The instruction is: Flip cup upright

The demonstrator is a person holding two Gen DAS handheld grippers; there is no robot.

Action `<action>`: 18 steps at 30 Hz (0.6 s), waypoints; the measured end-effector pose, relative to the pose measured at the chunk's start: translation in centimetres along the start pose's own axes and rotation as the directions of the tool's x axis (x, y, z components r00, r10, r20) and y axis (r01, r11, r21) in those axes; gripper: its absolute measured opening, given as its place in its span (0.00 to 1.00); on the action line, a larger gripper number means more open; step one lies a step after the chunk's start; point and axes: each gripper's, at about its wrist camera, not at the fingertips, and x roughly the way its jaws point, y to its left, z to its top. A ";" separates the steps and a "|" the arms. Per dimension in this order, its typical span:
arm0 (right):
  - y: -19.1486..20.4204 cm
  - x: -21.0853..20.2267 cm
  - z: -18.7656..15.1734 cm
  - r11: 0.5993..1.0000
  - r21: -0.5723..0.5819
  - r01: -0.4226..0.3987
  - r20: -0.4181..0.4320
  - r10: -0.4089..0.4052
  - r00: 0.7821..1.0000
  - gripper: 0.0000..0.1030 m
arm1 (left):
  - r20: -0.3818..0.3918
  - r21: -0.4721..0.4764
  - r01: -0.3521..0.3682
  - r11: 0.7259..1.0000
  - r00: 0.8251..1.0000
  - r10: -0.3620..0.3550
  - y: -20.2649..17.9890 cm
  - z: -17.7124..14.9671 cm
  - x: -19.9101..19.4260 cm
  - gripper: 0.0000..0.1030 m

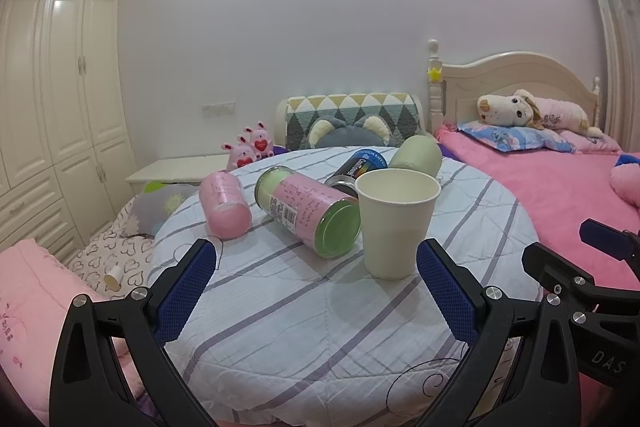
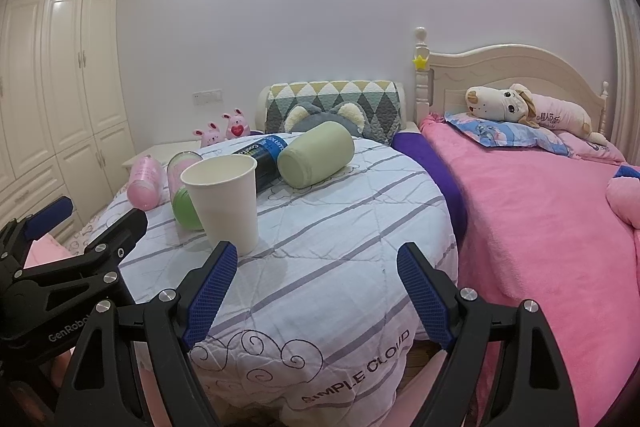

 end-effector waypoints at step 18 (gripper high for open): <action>-0.1 -0.3 0.2 1.000 -0.004 0.005 -0.001 -0.005 1.000 0.82 | 0.015 0.019 0.002 1.000 1.000 -0.003 -0.3 0.0 -0.4 0.99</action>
